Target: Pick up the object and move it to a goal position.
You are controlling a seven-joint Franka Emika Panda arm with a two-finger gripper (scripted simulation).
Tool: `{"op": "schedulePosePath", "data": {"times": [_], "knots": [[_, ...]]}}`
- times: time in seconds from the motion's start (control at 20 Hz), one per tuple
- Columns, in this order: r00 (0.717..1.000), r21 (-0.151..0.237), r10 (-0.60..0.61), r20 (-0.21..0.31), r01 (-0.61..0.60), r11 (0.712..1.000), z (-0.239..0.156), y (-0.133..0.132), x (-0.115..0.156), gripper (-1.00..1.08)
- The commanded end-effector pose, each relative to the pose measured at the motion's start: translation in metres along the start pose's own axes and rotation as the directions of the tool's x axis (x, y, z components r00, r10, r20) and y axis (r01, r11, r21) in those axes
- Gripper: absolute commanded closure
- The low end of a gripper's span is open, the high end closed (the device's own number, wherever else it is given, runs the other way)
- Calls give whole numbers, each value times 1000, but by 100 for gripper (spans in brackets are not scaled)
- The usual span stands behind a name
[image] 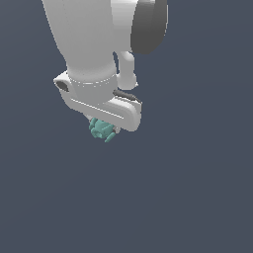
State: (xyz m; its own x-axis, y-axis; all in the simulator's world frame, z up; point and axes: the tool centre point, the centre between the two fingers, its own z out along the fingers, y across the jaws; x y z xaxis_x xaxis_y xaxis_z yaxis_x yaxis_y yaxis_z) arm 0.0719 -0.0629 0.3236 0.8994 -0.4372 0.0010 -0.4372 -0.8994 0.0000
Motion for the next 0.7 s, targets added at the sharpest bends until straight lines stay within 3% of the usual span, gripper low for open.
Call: {"op": "schedulePosePath", "data": {"times": [0.0, 0.65], "knots": [[1000, 0, 0, 1, 0, 1000, -9, 0, 6, 108], [1000, 0, 0, 1, 0, 1000, -27, -1, 18, 108]]}}
